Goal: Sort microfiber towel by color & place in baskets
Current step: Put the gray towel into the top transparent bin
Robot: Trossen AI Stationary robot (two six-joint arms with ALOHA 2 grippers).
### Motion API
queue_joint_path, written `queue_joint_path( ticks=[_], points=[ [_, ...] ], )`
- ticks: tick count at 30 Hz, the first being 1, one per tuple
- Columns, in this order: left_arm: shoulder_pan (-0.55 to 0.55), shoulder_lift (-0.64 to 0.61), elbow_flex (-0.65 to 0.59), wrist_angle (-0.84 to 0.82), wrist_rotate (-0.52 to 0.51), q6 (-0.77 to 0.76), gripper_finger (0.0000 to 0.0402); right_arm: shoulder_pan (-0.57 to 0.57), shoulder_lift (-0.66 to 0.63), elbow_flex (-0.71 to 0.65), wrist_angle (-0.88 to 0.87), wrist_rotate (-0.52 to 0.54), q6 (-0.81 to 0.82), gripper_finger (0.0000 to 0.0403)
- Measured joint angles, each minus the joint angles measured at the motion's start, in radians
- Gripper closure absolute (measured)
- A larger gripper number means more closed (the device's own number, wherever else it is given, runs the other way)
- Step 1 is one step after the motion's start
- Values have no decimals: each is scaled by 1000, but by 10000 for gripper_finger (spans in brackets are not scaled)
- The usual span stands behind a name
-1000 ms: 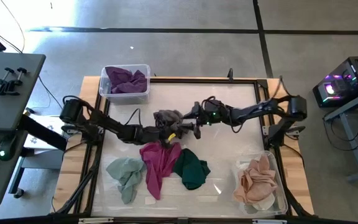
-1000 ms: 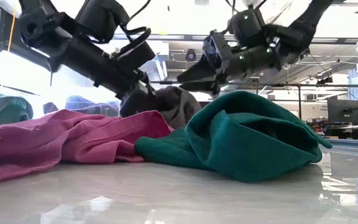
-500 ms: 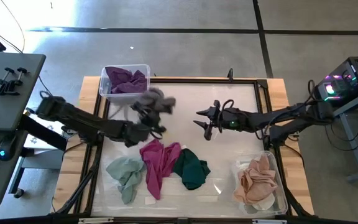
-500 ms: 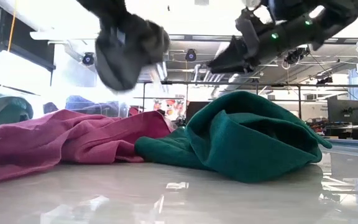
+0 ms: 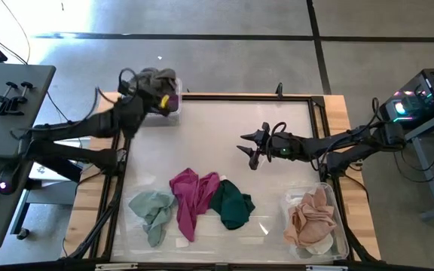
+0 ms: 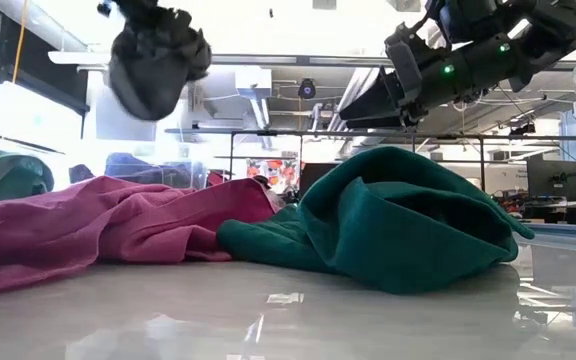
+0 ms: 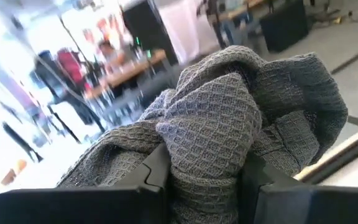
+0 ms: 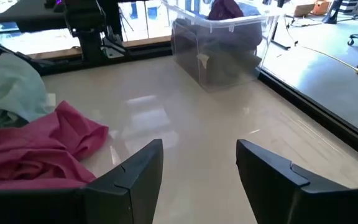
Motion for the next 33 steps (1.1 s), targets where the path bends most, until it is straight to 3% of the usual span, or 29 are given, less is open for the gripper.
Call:
queue_joint_path(
  ticks=[7, 18, 23, 29, 33],
  points=[
    [292, 27, 0, -300, 259, -247, 319, 0, 0, 0, 8, 0, 0, 203],
    [522, 214, 0, -330, 521, -288, 304, 0, 0, 0, 4, -1, 0, 203],
    [600, 286, 0, -330, 703, -310, 256, 0, 1, 0, 4, -2, 0, 203],
    [656, 295, 0, -330, 776, -310, 173, 0, 1, 0, 3, -2, 0, 203],
    [663, 249, 18, -364, 838, -320, 141, 0, 1, 0, 3, -2, 0, 203]
  ],
)
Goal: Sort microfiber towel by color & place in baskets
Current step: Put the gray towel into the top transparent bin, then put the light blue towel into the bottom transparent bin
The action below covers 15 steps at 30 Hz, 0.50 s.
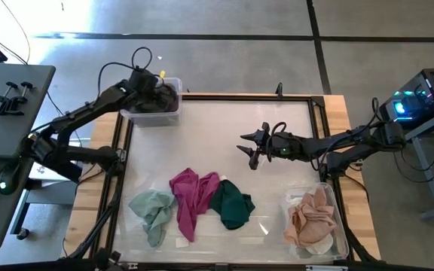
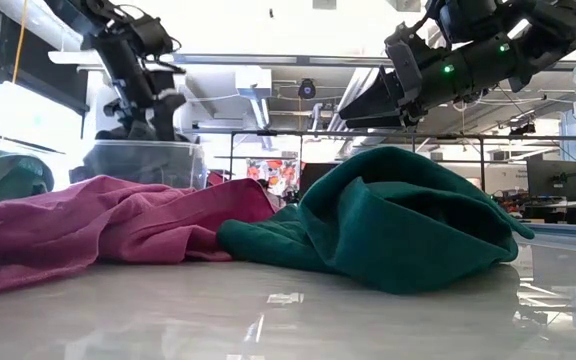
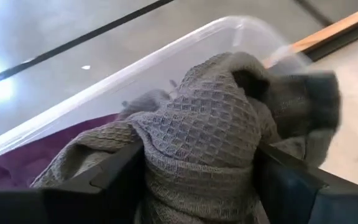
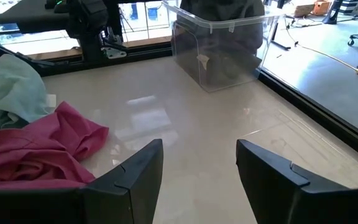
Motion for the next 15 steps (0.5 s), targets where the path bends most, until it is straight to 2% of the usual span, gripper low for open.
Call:
queue_joint_path(
  ticks=[3, 8, 15],
  points=[
    [0, -34, 47, -80, 51, -20, 135, 0, 0, 0, 0, 0, 0, 203],
    [-25, -84, 144, -194, 59, -41, 133, 0, 0, 0, 0, 0, 0, 203],
    [-87, -153, 230, -233, 59, -67, 133, 0, 0, 0, -1, 0, 0, 203]
  ],
)
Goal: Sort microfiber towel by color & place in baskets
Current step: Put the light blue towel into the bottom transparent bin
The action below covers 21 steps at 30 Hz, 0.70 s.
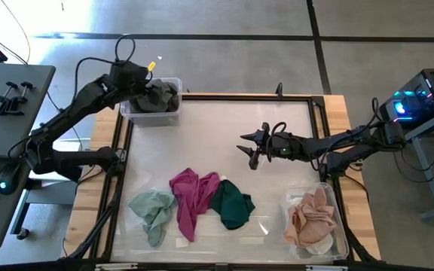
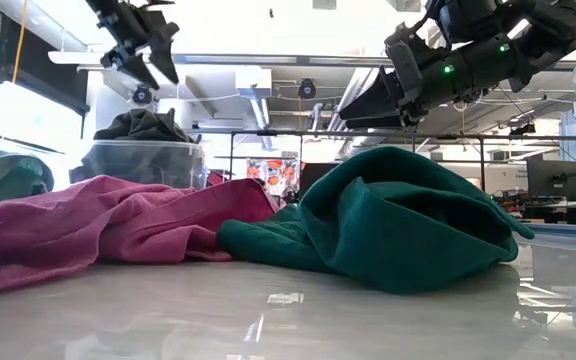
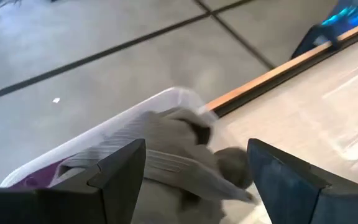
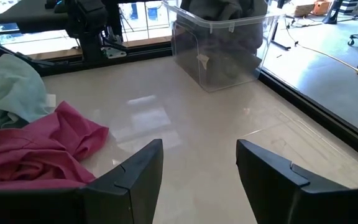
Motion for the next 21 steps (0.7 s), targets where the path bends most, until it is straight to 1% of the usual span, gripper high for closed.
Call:
queue_joint_path(
  ticks=[6, 8, 11, 16, 21],
  points=[
    [-109, -66, -5, -3, -7, -18, 133, 0, 0, 0, -15, 0, 0, 203],
    [-168, -80, -14, 2, -36, -27, 133, 0, 0, 0, -15, 0, 0, 203],
    [-277, -93, -54, 37, -122, -28, 133, 0, 0, 0, -15, 0, 0, 203],
    [-479, -99, -189, 210, -255, -31, 133, 0, 0, 0, -19, 0, 0, 203],
    [-684, -79, -345, 472, -309, -27, 133, 0, 0, 0, -29, 0, 2, 203]
  ],
)
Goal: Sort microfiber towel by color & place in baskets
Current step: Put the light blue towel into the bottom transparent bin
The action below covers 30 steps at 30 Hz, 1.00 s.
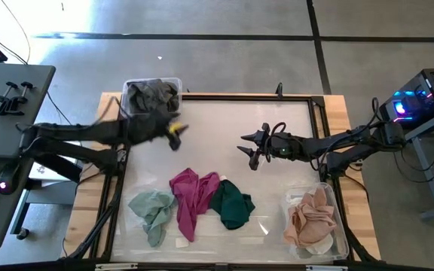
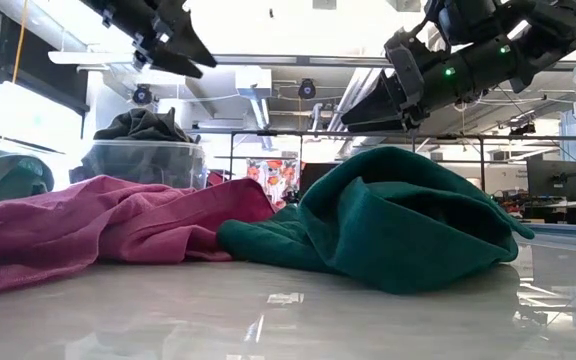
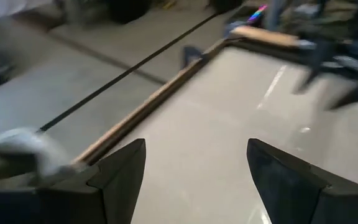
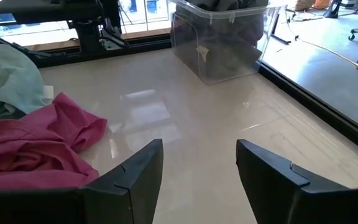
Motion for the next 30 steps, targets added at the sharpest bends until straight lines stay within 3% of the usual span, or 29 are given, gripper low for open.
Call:
queue_joint_path(
  ticks=[8, 13, 17, 23, 30],
  points=[
    [-283, 74, -187, 302, -217, 20, 133, 5, 0, 0, -1, 1, 57, 203],
    [-418, 162, -217, 356, -361, -70, 133, 43, 0, 0, 0, 1, 20, 203],
    [-503, 256, -217, 486, -463, -47, 133, 92, 0, 0, 0, 0, -28, 203],
    [-537, 345, -216, 720, -471, 114, 133, 178, 0, 0, 3, 0, -108, 203],
    [-538, 393, -216, 773, -444, 84, 133, 276, 0, 0, 37, -3, -180, 203]
  ],
)
